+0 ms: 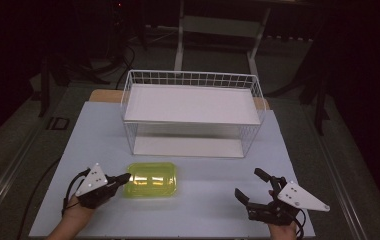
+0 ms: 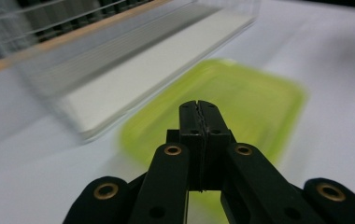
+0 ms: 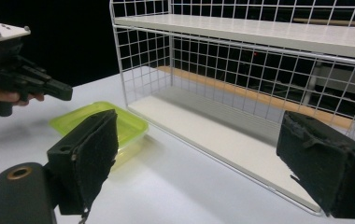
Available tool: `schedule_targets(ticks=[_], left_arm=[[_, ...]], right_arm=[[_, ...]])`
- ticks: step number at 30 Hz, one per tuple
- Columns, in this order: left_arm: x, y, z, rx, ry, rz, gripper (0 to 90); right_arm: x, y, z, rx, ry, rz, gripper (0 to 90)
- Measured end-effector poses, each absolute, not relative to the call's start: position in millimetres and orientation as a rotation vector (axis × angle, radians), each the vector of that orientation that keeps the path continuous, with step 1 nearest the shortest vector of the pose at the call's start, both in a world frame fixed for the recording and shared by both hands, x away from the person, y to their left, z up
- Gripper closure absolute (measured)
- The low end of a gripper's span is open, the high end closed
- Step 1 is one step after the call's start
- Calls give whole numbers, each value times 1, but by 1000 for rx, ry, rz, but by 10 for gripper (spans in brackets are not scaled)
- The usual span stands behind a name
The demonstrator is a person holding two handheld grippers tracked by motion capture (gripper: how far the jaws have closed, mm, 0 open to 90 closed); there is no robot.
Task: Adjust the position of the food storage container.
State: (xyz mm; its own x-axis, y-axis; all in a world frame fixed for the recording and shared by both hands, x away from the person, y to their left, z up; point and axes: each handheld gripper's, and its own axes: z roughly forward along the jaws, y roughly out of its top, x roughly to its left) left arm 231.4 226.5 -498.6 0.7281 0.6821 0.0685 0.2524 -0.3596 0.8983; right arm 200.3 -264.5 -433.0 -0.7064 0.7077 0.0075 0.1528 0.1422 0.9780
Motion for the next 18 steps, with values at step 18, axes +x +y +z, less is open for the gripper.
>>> schedule_targets(ticks=[18], left_arm=[[250, 220, -531, 1978, 761, 447, 900]], right_arm=[[203, -262, -436, 820, 1992, 1591, 128]])
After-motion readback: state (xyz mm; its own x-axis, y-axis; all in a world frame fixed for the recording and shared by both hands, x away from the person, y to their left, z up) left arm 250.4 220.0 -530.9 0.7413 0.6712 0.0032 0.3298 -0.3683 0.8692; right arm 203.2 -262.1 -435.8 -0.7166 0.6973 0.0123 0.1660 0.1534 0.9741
